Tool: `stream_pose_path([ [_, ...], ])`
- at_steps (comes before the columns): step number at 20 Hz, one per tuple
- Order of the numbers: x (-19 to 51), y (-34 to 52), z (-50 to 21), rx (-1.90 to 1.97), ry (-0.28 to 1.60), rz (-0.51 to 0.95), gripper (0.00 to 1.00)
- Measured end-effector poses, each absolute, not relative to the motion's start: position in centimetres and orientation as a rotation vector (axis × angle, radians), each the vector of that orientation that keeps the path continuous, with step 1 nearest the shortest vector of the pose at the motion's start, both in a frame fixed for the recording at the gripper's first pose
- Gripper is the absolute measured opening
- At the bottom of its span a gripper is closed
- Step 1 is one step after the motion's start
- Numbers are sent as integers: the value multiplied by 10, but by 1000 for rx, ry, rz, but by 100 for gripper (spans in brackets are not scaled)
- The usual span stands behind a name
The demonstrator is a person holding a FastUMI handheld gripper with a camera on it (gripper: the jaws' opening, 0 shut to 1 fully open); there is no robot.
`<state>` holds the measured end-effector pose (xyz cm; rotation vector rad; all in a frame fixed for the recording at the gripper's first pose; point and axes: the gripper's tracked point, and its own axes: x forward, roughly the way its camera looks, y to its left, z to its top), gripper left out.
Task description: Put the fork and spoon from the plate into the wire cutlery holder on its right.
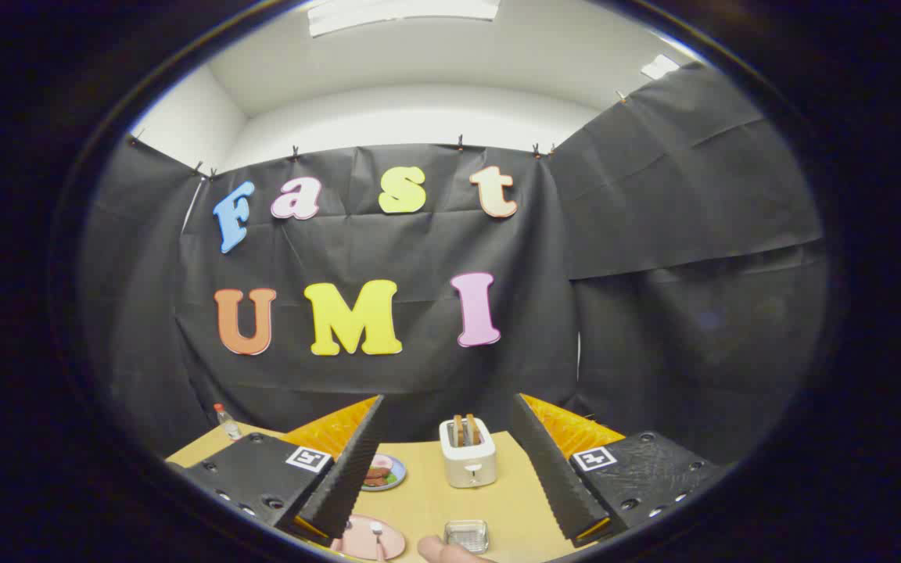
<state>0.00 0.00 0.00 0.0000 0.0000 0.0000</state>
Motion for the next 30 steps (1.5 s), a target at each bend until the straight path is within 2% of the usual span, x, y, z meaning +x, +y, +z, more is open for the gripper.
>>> stream_pose_path([
  [17,23,16,-15,-13,49,46,96],
  [22,52,25,-72,-85,150,77,96],
  [30,78,55,-217,-170,426,121,96],
])
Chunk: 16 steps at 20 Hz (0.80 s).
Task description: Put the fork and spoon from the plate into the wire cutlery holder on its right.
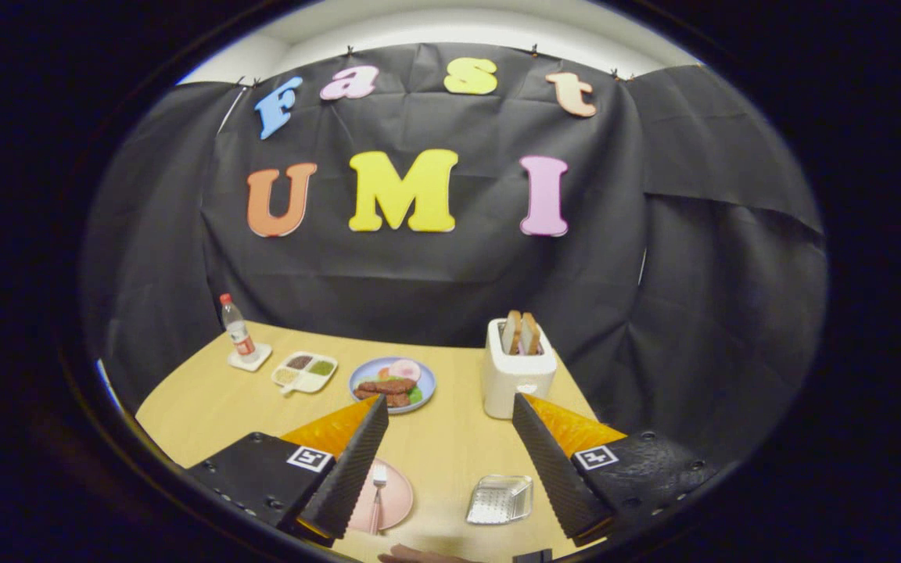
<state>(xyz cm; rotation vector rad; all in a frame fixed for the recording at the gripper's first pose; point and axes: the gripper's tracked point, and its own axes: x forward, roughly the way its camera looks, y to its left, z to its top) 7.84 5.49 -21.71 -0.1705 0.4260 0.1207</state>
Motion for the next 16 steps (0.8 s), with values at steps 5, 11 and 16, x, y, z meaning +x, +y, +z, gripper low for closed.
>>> stream_pose_path([
  [5,71,82,-312,-223,616,172,96],
  [11,55,96,-410,-255,823,213,97],
  [16,44,102,-448,-282,883,233,97],
])
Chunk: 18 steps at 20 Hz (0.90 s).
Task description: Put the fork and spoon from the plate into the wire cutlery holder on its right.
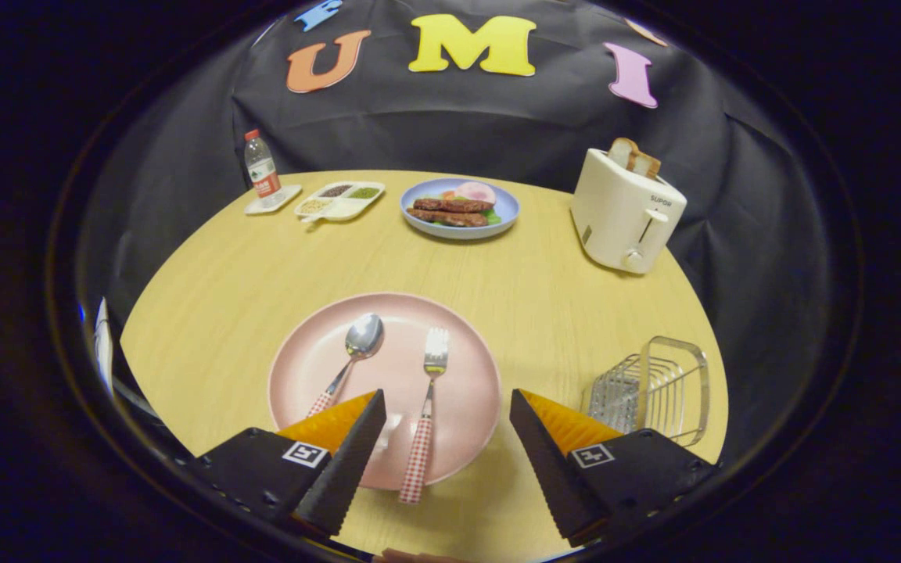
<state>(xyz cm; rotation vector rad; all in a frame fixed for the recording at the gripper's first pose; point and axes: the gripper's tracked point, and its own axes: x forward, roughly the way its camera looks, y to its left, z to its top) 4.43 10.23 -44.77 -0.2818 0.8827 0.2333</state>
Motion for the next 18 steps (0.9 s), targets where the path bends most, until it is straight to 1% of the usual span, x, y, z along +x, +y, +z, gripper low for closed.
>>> stream_pose_path([
  [1,43,104,-452,-284,895,230,95],
  [2,44,106,-455,-281,900,223,90],
  [7,39,108,-471,-265,962,192,52],
  [8,38,104,-475,-270,982,166,48],
  [9,35,102,-479,-269,1004,153,37],
  [10,33,104,-484,-263,1017,149,31],
  [12,32,104,-487,-275,1015,149,26],
  [13,32,104,-488,-282,1014,155,10],
  [14,30,105,-483,-291,1013,162,12],
  [15,31,104,-486,-297,1018,166,8],
  [18,26,104,-479,-288,1022,176,8],
])
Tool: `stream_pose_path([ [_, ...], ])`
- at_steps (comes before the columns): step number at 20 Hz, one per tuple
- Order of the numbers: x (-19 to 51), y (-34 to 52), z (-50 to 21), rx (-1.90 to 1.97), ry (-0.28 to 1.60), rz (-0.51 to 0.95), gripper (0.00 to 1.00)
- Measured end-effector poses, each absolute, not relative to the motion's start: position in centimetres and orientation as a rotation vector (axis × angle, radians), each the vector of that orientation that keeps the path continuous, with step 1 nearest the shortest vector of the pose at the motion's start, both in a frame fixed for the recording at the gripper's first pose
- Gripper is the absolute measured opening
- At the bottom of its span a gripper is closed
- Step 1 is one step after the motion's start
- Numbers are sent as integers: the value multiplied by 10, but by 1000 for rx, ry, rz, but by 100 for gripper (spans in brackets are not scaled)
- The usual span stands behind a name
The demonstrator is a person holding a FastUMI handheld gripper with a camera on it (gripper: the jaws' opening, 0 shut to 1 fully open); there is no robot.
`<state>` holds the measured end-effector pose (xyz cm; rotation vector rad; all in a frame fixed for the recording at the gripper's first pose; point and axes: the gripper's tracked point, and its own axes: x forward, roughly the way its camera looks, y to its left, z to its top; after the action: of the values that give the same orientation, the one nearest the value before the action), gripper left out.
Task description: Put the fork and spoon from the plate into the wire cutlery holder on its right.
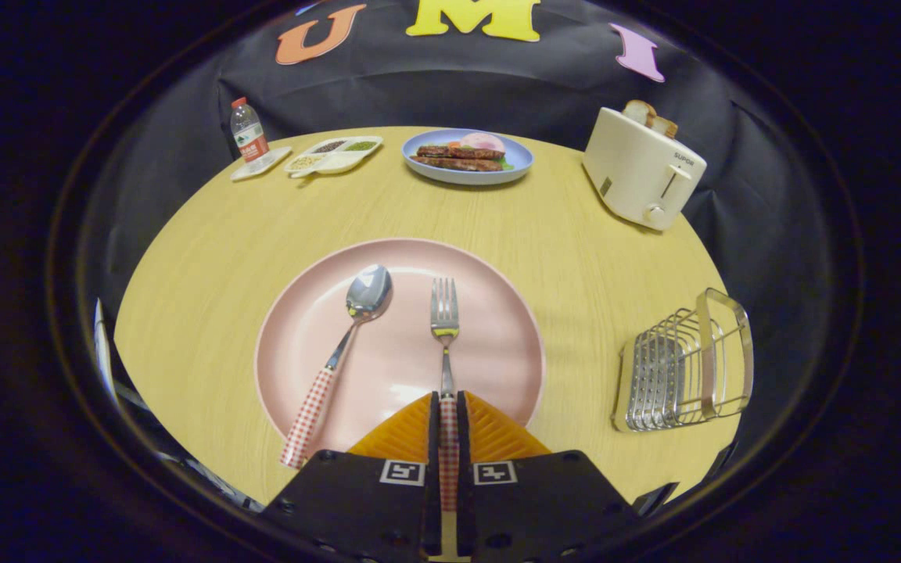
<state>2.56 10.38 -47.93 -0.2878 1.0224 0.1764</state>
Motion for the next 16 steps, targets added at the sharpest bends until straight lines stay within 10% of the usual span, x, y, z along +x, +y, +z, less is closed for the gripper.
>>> stream_pose_path([
  [16,10,53,-324,-354,869,284,4],
])
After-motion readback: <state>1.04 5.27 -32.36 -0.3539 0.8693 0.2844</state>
